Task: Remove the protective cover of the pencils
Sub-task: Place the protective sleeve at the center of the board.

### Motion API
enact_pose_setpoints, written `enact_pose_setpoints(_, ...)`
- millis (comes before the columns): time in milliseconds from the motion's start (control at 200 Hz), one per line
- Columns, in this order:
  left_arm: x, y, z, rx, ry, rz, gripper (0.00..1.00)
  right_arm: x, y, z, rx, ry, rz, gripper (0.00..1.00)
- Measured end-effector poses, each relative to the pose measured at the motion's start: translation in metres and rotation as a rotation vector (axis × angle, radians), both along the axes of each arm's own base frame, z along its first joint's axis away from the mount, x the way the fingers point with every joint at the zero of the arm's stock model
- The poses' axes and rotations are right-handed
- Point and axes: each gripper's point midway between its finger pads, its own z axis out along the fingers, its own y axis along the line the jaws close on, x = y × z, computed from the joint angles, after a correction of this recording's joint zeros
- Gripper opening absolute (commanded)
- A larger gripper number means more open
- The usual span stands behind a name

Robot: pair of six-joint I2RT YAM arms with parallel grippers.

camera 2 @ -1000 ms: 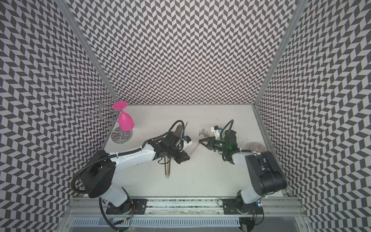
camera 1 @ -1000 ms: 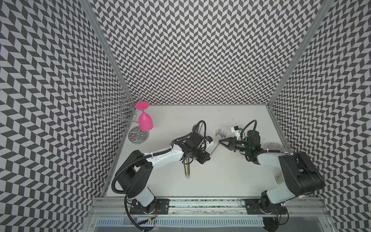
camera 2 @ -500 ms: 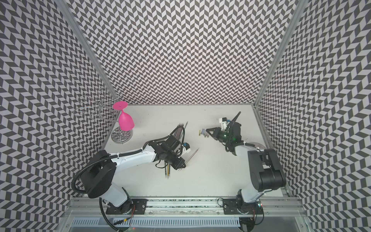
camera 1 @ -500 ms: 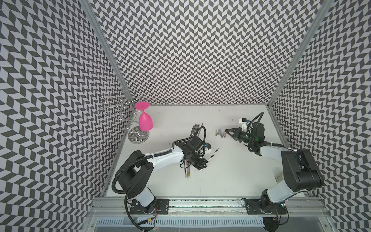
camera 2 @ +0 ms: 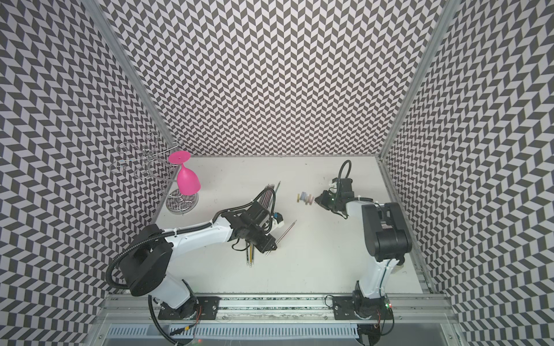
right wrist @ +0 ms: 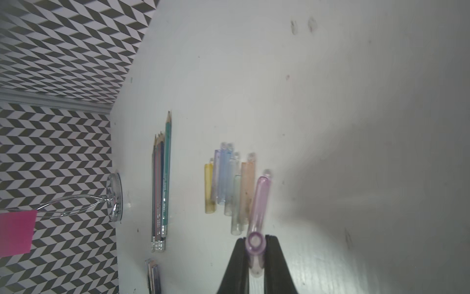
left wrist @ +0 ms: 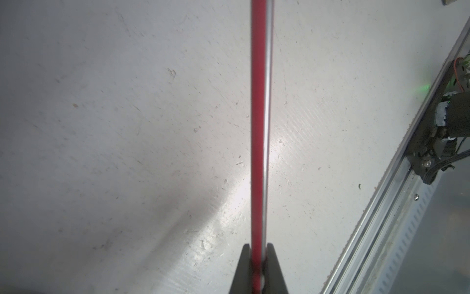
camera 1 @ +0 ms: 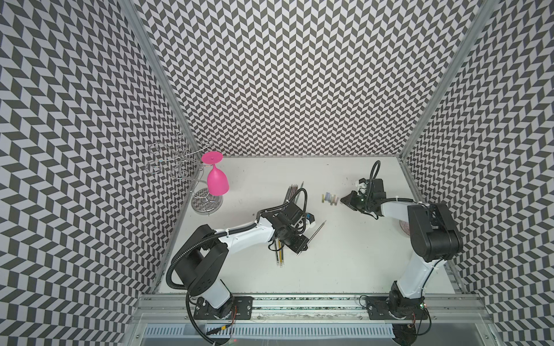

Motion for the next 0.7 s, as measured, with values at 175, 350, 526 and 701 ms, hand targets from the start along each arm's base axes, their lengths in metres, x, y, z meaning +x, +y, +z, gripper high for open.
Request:
enact_pose_setpoints(175,0.0,0.0,0.0,-0.001,0.0,0.0,0.0,-0.003,-0.001,-0.011,0.016,0.029,0.01,0.12)
enact_pose_setpoints(350,0.0,0.0,0.001,-0.001,-0.001,0.0,0.0,-0.002,0.002,-0.012,0.037,0.022,0.027,0.21)
enact_pose_setpoints(526,0.0,0.0,0.003,-0.007,-0.006,0.001,0.0,0.0,0.003,-0.009,0.052,0.009,0.034,0.28)
enact_pose_setpoints(701,0.005,0.003,0.006,-0.013,-0.011,0.018,0.0,0.001,0.002,-0.007,0.066,0.007,0.031,0.28)
